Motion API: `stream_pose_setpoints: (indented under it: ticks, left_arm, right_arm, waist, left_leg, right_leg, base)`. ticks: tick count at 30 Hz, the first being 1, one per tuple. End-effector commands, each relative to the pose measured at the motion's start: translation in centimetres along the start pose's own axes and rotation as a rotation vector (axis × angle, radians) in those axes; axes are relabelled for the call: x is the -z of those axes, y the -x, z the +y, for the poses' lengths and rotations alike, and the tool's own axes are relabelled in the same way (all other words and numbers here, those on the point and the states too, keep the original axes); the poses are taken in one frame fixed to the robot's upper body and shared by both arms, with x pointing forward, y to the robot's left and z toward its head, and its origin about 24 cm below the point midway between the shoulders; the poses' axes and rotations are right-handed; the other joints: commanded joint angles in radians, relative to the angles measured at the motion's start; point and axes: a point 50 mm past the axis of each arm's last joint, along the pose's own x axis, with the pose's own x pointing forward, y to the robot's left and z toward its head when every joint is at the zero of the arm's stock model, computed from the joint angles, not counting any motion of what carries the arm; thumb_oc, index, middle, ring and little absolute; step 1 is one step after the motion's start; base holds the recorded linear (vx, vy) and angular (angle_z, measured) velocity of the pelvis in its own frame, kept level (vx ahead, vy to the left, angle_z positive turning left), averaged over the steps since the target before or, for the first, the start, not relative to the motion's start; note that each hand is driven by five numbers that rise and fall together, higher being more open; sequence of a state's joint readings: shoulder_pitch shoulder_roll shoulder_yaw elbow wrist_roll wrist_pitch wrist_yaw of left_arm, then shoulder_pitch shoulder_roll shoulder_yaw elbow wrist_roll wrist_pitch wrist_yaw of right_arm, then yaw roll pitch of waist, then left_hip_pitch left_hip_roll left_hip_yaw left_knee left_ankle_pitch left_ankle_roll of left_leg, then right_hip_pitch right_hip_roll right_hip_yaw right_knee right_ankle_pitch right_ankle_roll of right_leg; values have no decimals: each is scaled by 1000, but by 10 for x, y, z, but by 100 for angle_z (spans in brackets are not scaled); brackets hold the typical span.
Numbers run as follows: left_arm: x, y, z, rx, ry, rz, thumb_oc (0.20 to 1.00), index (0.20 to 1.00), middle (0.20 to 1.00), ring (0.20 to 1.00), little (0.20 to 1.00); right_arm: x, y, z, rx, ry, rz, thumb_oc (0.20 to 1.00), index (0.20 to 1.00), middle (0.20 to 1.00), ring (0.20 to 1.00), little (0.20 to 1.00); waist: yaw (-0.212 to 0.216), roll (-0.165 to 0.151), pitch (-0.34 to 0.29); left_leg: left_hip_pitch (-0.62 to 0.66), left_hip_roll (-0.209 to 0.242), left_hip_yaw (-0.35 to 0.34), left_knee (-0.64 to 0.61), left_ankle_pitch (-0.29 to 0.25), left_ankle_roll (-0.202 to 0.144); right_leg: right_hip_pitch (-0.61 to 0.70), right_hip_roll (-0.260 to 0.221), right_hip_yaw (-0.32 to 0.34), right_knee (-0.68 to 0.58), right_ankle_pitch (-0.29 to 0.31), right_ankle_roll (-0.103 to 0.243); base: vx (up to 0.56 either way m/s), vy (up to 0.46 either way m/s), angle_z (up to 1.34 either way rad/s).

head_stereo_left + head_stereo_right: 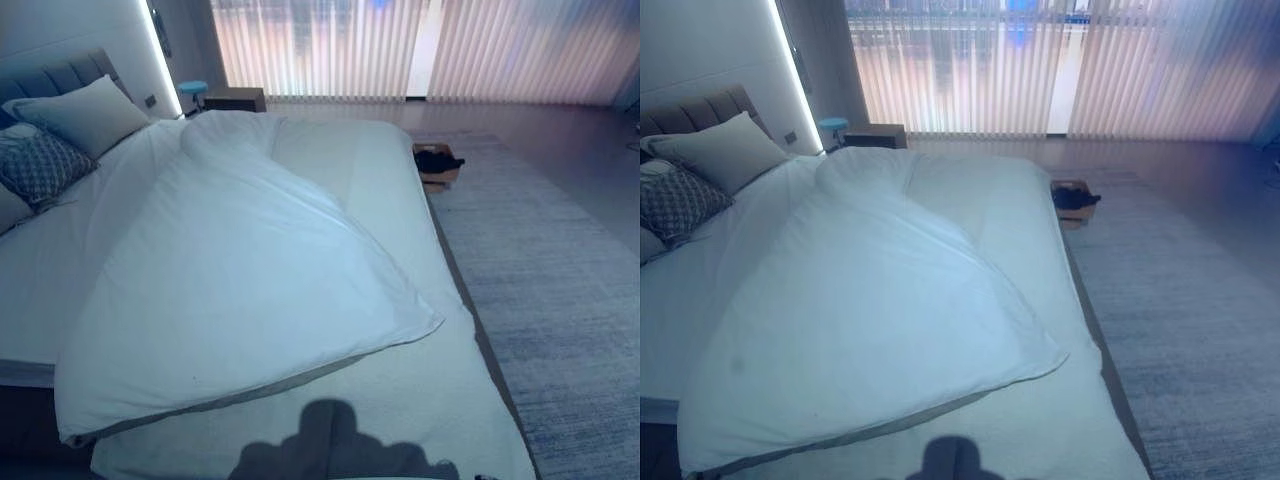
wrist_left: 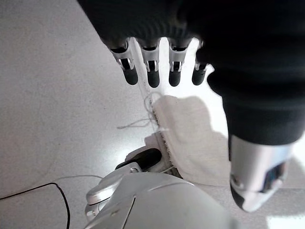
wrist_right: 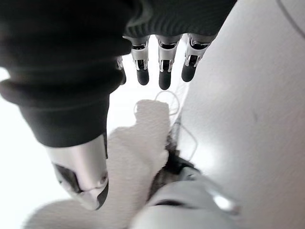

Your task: Make the bed

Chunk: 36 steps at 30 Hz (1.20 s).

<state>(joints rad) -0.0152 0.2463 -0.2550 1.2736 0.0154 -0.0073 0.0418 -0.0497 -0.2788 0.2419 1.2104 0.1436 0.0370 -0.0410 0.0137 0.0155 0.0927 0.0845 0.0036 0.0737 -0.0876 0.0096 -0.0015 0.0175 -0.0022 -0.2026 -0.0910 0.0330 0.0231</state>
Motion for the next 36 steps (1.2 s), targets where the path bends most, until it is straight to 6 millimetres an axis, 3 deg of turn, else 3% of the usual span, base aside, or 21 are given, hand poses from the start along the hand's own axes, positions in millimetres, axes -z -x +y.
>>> stream_pose_setpoints:
  ticks: [1, 6, 7, 8, 9, 10, 11, 12, 17, 18, 19, 22, 28, 36]
  left_arm:
    - [-34, -3, 8, -45, 44, -82, 1000, 1000, 1000, 1000, 1000]
    - [-52, -4, 9, -69, 79, -125, 1000, 1000, 1000, 1000, 1000]
    - [-60, -3, 10, -76, 86, -147, 1000, 1000, 1000, 1000, 1000]
    - [-60, -3, 10, -76, 86, -148, 1000, 1000, 1000, 1000, 1000]
    - [-69, -3, 10, -80, 95, -173, 1000, 1000, 1000, 1000, 1000]
    - [-69, -3, 10, -80, 95, -173, 1000, 1000, 1000, 1000, 1000]
    - [-76, -3, 9, -83, 107, -192, 1000, 1000, 1000, 1000, 1000]
    - [-76, -3, 9, -83, 107, -192, 1000, 1000, 1000, 1000, 1000]
    - [-91, -1, 7, -87, 140, -239, 1000, 1000, 1000, 1000, 1000]
    - [-92, -1, 7, -87, 140, -240, 1000, 1000, 1000, 1000, 1000]
    - [-98, 0, 7, -86, 152, -259, 1000, 1000, 1000, 1000, 1000]
    - [-109, 2, 6, -83, 175, -299, 1000, 1000, 1000, 1000, 1000]
    - [-132, 8, 6, -77, 211, -385, 1000, 1000, 1000, 1000, 1000]
    - [-163, 22, 7, -65, 227, -536, 1000, 1000, 1000, 1000, 1000]
  right_arm:
    - [-68, -1, 11, -44, -208, -209, 1000, 1000, 1000, 1000, 1000]
    - [-130, 12, 26, -177, -593, -398, 1000, 1000, 1000, 1000, 1000]
    - [-154, 21, 30, -225, -683, -465, 1000, 1000, 1000, 1000, 1000]
    - [-155, 21, 30, -225, -683, -465, 1000, 1000, 1000, 1000, 1000]
    - [-181, 31, 35, -282, -756, -531, 1000, 1000, 1000, 1000, 1000]
    - [-181, 31, 35, -282, -756, -531, 1000, 1000, 1000, 1000, 1000]
    - [-205, 42, 38, -329, -820, -597, 1000, 1000, 1000, 1000, 1000]
    - [-205, 42, 39, -328, -820, -597, 1000, 1000, 1000, 1000, 1000]
    - [-252, 69, 42, -389, -904, -716, 1000, 1000, 1000, 1000, 1000]
    - [-252, 69, 42, -389, -904, -717, 1000, 1000, 1000, 1000, 1000]
    - [-270, 77, 38, -386, -950, -751, 1000, 1000, 1000, 1000, 1000]
    - [-298, 94, 28, -380, -1015, -817, 1000, 1000, 1000, 1000, 1000]
    - [-356, 138, -13, -343, -1177, -965, 1000, 1000, 1000, 1000, 1000]
    - [-408, 215, -80, -251, -1318, -1181, 1000, 1000, 1000, 1000, 1000]
  waist:
    - [-1, -28, 73]
    - [6, -22, 128]
    - [11, -20, 147]
    - [11, -20, 146]
    - [21, -16, 166]
    - [21, -16, 165]
    - [28, -16, 183]
    - [28, -16, 183]
    - [52, -10, 220]
    - [52, -10, 220]
    - [63, -9, 234]
    - [81, -5, 259]
    - [119, 2, 308]
    - [162, 28, 361]
  left_leg:
    - [-36, -32, 10, 0, -20, -16]
    - [-102, -33, 17, 0, 5, -16]
    - [-131, -35, 17, 0, 17, -17]
    - [-132, -35, 17, 0, 17, -17]
    - [-158, -36, 14, 0, 28, -17]
    - [-159, -36, 14, 0, 28, -17]
    - [-186, -38, 11, 0, 38, -19]
    - [-187, -38, 10, 0, 38, -19]
    - [-250, -42, -4, 2, 55, -20]
    - [-252, -42, -5, 2, 56, -20]
    - [-277, -43, -9, 5, 59, -19]
    - [-316, -44, -16, 9, 66, -19]
    - [-422, -47, -32, 54, 63, -15]
    - [-600, -65, -56, 121, 61, -7]
  right_leg:
    - [24, -47, 59, 15, -1, 94]
    - [-49, -51, 60, 26, 17, 94]
    - [-77, -54, 59, 30, 25, 94]
    - [-78, -54, 59, 30, 25, 93]
    - [-103, -59, 57, 34, 31, 92]
    - [-104, -59, 57, 34, 31, 92]
    - [-129, -61, 55, 35, 39, 91]
    - [-130, -62, 55, 35, 39, 91]
    - [-179, -67, 41, 29, 50, 90]
    - [-180, -67, 41, 29, 50, 90]
    - [-197, -68, 39, 28, 52, 90]
    - [-227, -70, 29, 25, 56, 91]
    - [-308, -78, 18, 45, 62, 91]
    - [-460, -91, 7, 103, 73, 91]
  base:
    - [-83, 29, -2]
    - [-73, 26, -1]
    - [-58, 21, -1]
    - [-59, 30, -1]
    - [0, 0, 0]
    - [0, 0, 0]
    - [0, 0, 0]
    - [-2, 7, 4]
    - [12, 1, 6]
    - [7, -1, 20]
    - [4, -5, 24]
    - [-3, -3, 13]
    - [-24, 3, 18]
    - [-48, 12, 14]
